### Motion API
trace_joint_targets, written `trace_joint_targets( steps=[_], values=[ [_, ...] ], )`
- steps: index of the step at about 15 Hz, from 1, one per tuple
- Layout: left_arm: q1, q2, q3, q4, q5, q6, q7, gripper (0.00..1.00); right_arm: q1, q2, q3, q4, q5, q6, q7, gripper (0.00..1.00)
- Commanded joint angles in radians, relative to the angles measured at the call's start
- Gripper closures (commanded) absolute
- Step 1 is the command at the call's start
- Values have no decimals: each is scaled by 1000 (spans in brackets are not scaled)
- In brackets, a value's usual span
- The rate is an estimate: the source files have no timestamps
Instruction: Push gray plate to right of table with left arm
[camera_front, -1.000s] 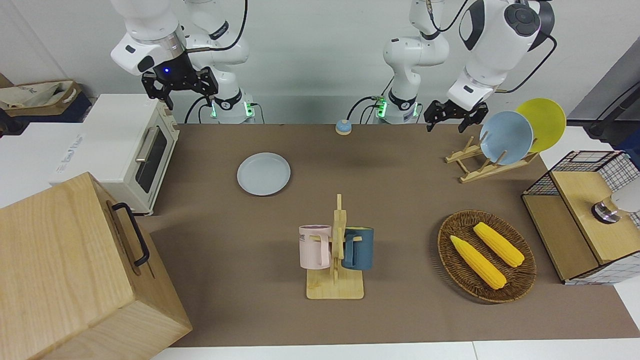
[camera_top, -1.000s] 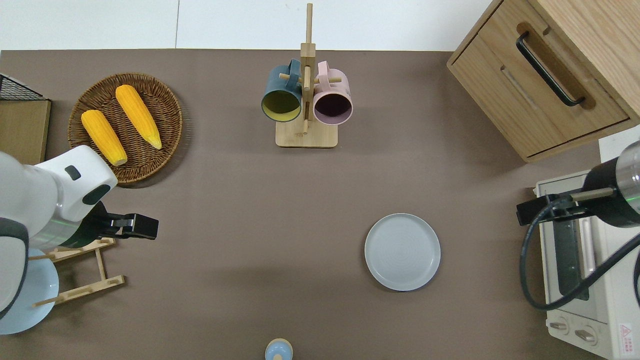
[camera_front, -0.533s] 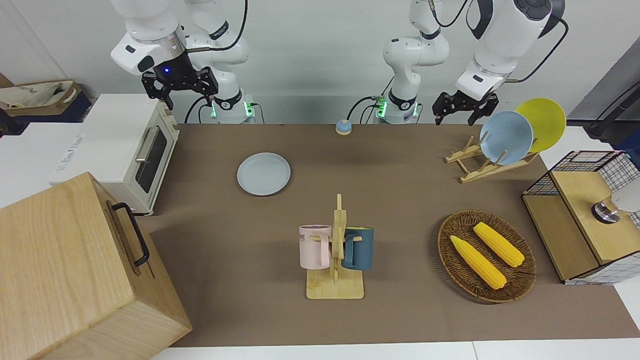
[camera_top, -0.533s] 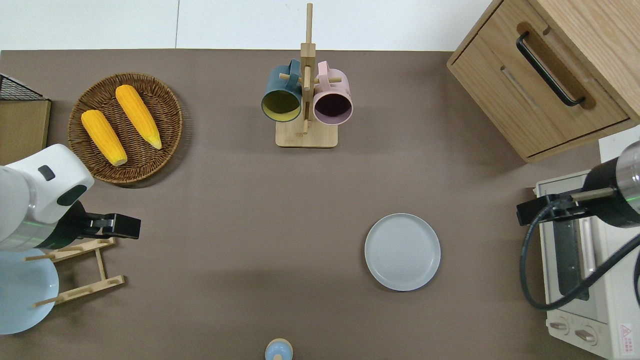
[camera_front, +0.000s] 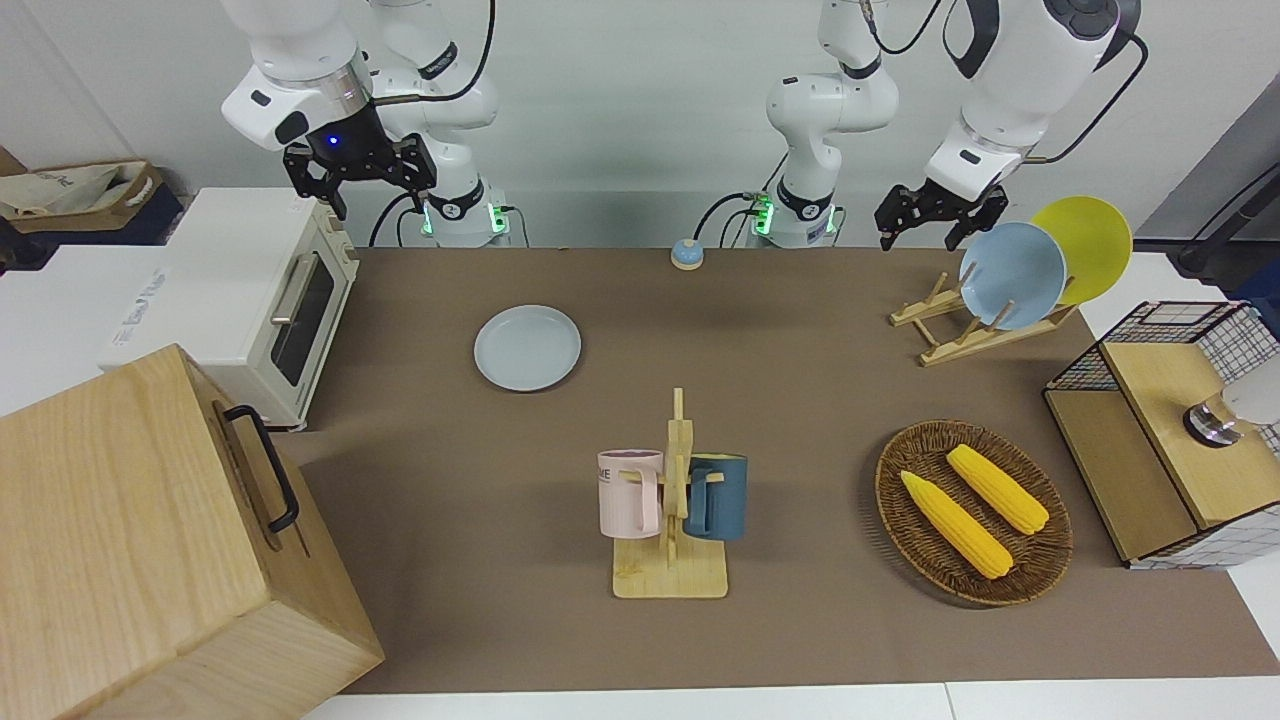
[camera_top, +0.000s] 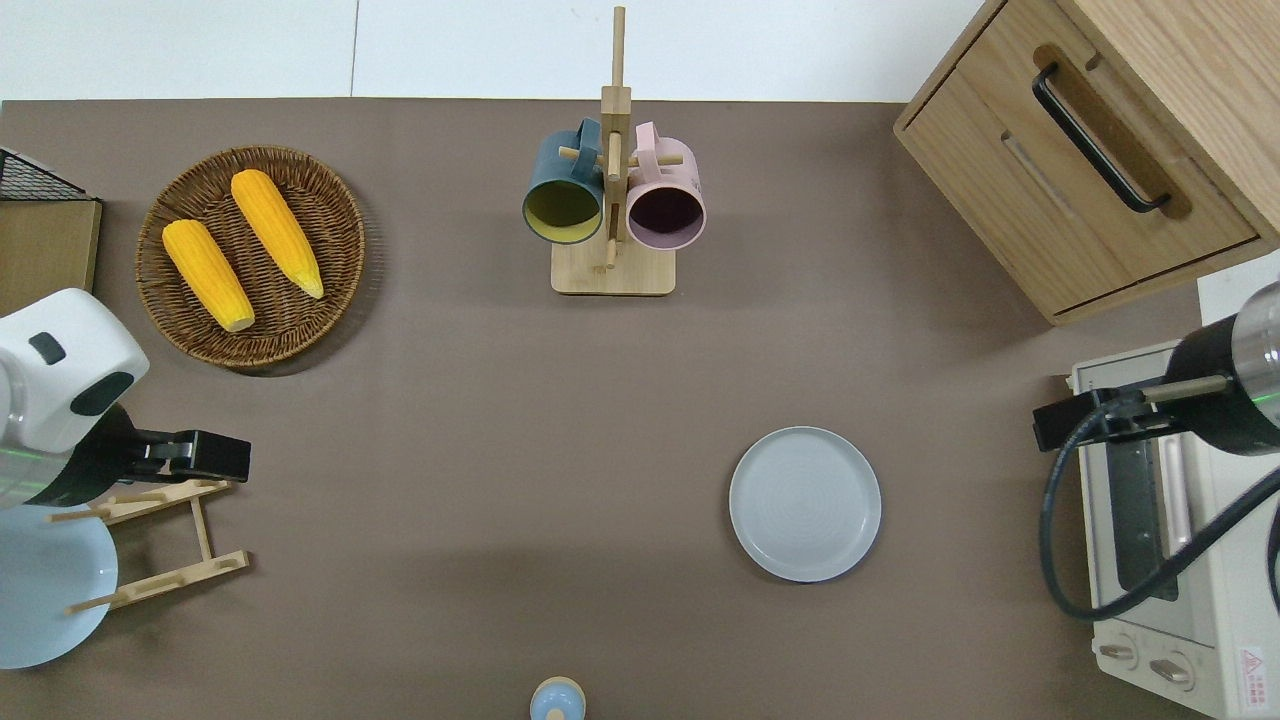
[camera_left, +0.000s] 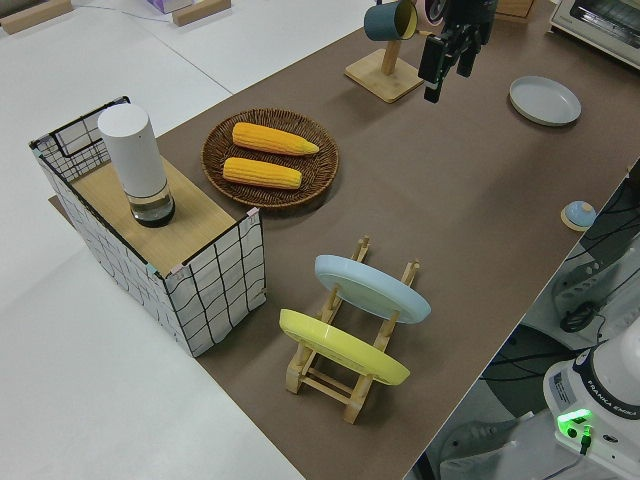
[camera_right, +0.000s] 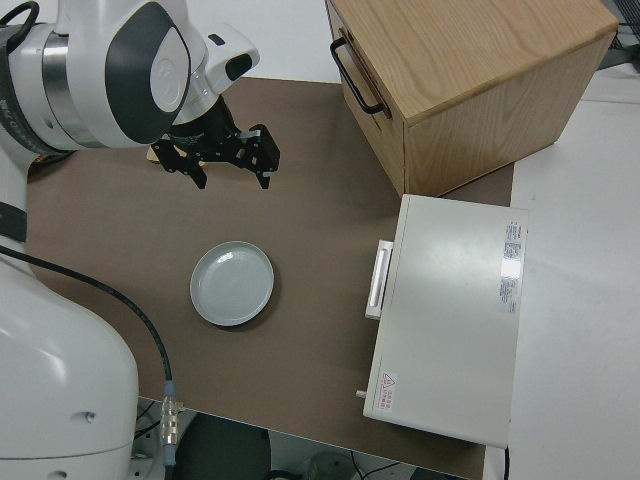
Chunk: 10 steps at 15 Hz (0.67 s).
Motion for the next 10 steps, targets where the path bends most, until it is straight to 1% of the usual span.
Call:
trace_joint_targets(
  steps=[1, 5, 10],
  values=[
    [0, -3, -2, 18, 12, 13, 3, 7, -19, -2, 16, 9, 4, -16, 13, 17],
    [-1, -1, -2, 38, 7, 82, 8, 7, -19, -2, 16, 9, 4, -16, 12, 17],
    [-4, -1, -4, 38, 9, 85, 8, 7, -19, -2, 16, 9, 4, -16, 13, 17]
  ],
)
